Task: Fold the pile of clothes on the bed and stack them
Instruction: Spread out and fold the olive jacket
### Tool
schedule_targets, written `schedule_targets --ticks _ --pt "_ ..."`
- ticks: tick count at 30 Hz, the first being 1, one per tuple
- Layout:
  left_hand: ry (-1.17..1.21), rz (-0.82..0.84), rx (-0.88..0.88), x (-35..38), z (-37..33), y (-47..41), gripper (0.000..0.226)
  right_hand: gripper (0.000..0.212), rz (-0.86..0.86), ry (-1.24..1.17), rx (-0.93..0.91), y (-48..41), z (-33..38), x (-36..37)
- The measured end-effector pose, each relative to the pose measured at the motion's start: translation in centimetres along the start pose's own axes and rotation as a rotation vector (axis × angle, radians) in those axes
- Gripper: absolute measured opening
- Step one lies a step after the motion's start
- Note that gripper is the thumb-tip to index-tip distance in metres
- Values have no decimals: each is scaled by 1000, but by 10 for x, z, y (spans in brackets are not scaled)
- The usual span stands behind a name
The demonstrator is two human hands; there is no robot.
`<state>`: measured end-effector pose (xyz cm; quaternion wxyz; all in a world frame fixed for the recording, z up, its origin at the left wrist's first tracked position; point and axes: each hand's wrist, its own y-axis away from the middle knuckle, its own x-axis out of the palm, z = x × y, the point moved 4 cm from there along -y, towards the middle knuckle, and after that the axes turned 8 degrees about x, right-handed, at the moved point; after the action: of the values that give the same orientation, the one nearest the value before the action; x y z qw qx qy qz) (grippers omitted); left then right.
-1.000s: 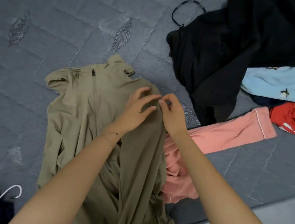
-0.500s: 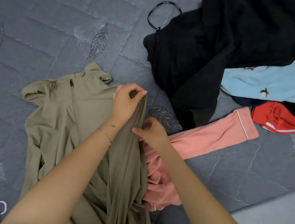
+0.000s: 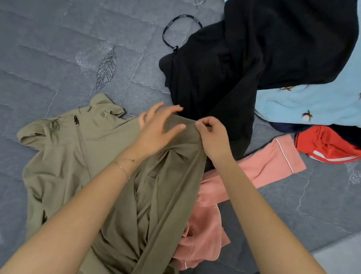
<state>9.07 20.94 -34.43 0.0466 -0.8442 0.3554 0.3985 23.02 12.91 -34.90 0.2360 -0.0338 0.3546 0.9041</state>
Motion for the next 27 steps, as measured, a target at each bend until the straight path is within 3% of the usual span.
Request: schedule_targets --ticks 2,4,6,9,12,20,23,27 --pt "104 174 45 7 -14 -10 36 13 47 40 -25 -2 10 -3" --pt "189 261 45 10 -24 -19 18 22 51 21 22 -1 11 -7" --pt "328 235 28 9 -27 -26 11 30 91 -30 124 1 2 -13" --pt "408 117 -22 9 -22 -31 10 37 317 34 291 11 -18 -13" --pt "386 -37 -125 14 -11 -34 10 29 475 80 358 20 -34 -13" --pt "345 -183 -213 26 -13 -32 25 28 157 20 266 0 -22 -72" --pt "317 -185 -234 28 -18 -36 21 12 140 229 112 -4 -10 -86" --pt "251 -130 -236 32 -27 -39 16 12 -4 519 18 -6 -5 -105"
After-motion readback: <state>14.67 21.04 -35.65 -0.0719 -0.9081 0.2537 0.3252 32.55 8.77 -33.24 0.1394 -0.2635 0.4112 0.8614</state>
